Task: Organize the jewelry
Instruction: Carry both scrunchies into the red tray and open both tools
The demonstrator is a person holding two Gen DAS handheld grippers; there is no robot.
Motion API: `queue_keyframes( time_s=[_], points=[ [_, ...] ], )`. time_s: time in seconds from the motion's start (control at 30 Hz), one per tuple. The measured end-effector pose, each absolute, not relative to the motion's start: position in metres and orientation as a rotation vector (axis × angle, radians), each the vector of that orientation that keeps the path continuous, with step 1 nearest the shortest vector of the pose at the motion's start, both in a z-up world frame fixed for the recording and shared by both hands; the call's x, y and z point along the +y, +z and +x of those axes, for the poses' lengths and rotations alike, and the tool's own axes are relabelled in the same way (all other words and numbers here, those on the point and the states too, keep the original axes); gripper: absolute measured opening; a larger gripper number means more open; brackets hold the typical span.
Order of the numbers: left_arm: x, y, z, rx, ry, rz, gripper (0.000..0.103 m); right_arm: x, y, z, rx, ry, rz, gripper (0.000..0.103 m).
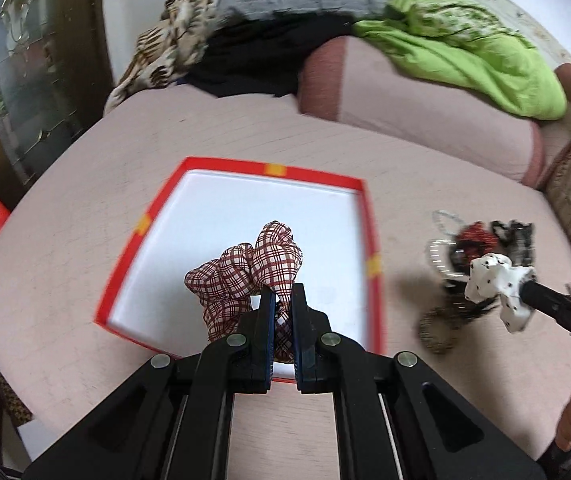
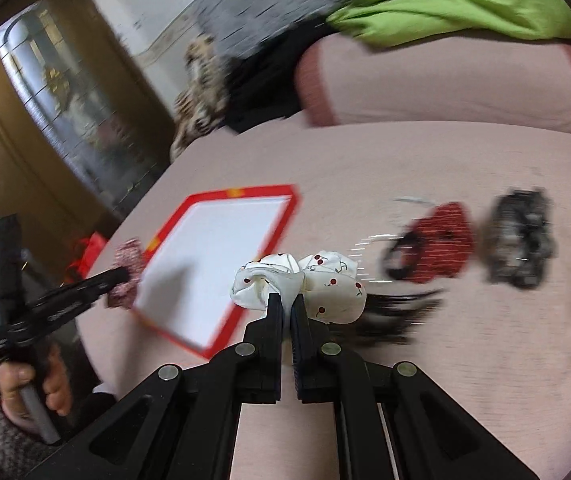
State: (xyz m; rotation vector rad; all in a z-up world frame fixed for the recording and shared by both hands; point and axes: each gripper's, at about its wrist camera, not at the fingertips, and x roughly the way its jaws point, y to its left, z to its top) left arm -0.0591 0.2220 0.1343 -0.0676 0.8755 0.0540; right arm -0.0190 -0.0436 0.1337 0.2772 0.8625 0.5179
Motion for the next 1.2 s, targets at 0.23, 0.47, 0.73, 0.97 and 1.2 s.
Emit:
queue_keyframes(
  time_s=[0.23, 0.47, 0.73, 0.97, 1.2],
  points=[
    [0.273, 0.105, -0.029, 0.935, 0.15, -0.066, 0.007, 0.052, 0.129, -0.013, 0.9, 0.642, 0.176, 0.005],
    [0.308, 0.081, -0.015, 0.977, 0.192, -0.117, 0.008, 0.107, 0.095, 0.004, 0.976, 0.669, 0.12, 0.006],
    [0.321, 0.076, -0.016, 0.968, 0.192, -0.158, 0.027, 0.127, 0.07, 0.008, 1.022, 0.647, 0.078, 0.013],
    [0.323, 0.101, -0.035, 0.901, 0.199, -0.221, 0.046, 0.124, 0.092, -0.009, 0.954, 0.651, 0.04, 0.043],
    [0.311, 0.124, -0.063, 0.866, 0.195, -0.226, 0.051, 0.087, 0.113, -0.038, 0.907, 0.641, 0.076, 0.049]
  ],
)
